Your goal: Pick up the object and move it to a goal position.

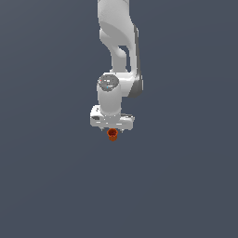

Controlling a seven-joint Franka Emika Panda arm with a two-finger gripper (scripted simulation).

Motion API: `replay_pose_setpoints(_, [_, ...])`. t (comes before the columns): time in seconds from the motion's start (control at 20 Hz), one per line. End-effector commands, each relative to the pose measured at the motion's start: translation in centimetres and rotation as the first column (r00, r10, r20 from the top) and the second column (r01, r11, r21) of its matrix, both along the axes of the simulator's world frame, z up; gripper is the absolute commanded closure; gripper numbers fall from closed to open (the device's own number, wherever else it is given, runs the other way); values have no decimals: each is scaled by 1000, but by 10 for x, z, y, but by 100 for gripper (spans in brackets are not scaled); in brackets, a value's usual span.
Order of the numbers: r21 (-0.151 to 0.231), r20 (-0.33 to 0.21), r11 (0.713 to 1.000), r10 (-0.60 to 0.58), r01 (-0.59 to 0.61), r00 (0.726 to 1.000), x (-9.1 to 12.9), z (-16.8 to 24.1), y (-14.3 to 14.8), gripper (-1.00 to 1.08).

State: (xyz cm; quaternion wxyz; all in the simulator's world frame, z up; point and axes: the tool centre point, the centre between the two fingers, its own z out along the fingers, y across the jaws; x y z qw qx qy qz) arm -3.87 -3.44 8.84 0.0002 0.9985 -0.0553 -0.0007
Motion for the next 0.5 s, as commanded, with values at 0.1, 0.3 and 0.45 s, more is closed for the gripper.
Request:
replay_pose_setpoints(0.1, [0,0,1000,0,0,1000,0,-8,0,-92])
replay_pose_setpoints(0.3, [0,0,1000,0,0,1000,-1,-27,0,-92])
replay_pose_setpoints(0.45, [0,1,1000,-1,1,1000,-2,-41,0,-92])
